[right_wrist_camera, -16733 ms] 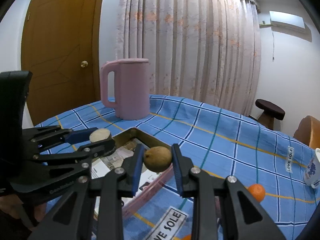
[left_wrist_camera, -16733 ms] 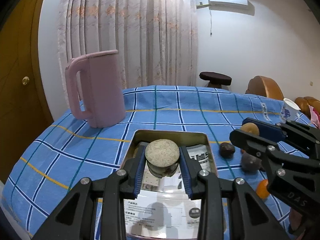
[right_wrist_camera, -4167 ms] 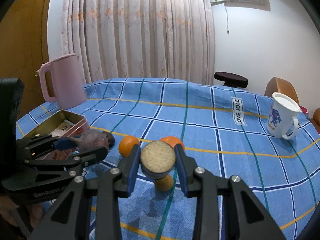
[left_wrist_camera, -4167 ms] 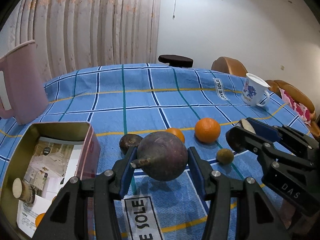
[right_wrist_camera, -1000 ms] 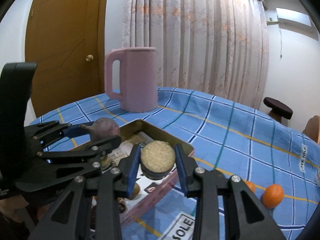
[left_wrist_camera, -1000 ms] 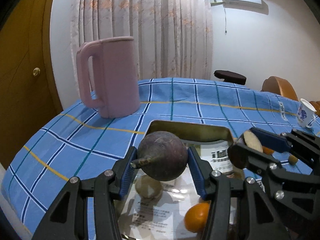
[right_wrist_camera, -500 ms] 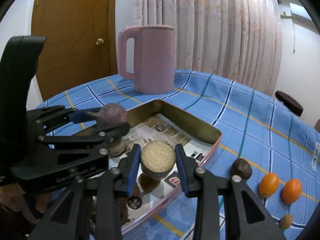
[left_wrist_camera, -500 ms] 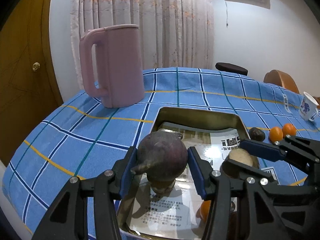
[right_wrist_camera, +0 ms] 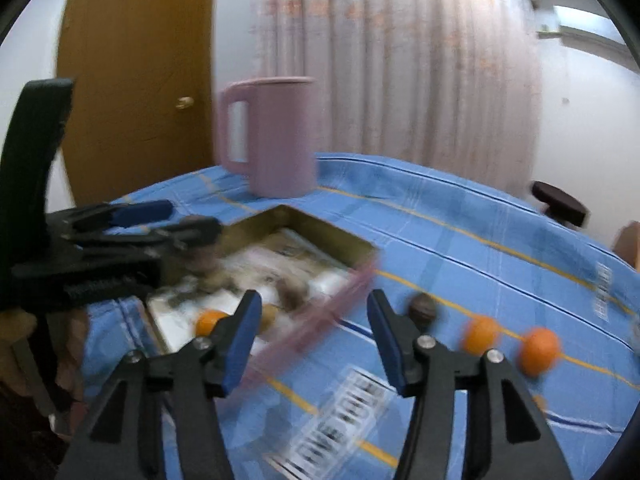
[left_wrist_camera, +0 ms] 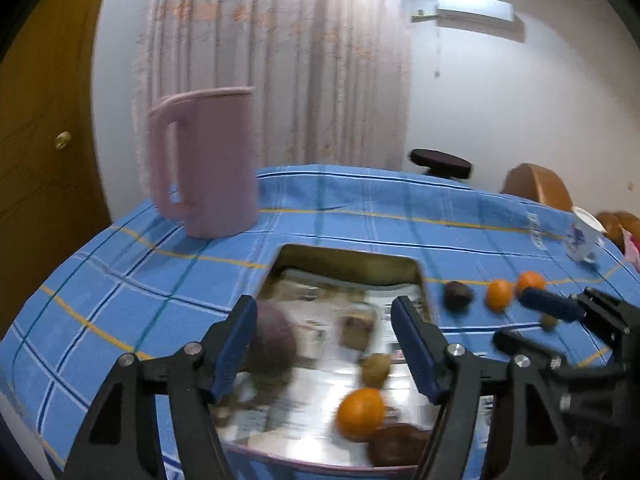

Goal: Organize fruits
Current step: 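Grasp an orange with the left tool while the right tool grasps a small kiwi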

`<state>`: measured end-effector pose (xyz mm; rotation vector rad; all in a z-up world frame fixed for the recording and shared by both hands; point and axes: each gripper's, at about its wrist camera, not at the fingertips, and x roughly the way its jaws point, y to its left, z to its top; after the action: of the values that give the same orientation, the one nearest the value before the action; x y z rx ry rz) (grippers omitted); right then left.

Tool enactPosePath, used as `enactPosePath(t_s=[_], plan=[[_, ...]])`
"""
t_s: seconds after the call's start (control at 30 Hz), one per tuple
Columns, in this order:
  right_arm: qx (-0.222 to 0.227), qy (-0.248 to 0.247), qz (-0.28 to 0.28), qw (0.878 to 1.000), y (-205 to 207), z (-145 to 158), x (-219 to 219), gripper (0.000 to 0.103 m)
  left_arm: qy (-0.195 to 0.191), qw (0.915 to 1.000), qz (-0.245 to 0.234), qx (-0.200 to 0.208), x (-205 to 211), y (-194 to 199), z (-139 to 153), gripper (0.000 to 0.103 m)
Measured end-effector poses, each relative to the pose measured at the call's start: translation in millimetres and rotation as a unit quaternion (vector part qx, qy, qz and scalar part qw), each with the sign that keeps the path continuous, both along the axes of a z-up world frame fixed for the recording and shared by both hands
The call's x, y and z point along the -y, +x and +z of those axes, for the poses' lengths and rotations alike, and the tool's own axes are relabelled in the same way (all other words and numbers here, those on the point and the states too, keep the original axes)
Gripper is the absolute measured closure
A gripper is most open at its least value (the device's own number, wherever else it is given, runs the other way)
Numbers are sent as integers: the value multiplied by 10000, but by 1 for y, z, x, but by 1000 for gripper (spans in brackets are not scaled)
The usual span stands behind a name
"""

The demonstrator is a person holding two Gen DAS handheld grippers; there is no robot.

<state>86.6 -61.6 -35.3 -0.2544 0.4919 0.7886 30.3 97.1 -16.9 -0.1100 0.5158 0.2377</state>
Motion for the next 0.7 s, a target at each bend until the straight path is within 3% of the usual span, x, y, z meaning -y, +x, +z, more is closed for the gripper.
enactPosePath(t_s=[0.27, 0.53, 0.63, 0.7], plan=[[-513, -375, -1595, 9851, 58, -16, 99, 45, 124, 9983, -517, -220, 54, 29, -3, 32], [-1204, -421, -1451, 9812, 86, -34, 100, 49, 275, 9940, -951, -467, 96, 60, -8, 32], [-1422, -472, -1344, 9795, 91, -40, 100, 59, 240, 9919, -1078, -625, 106, 73, -15, 32], [-1513, -437, -1292, 9790, 94, -44, 101, 74, 239, 9902, -1177, -713, 114, 81, -17, 32]])
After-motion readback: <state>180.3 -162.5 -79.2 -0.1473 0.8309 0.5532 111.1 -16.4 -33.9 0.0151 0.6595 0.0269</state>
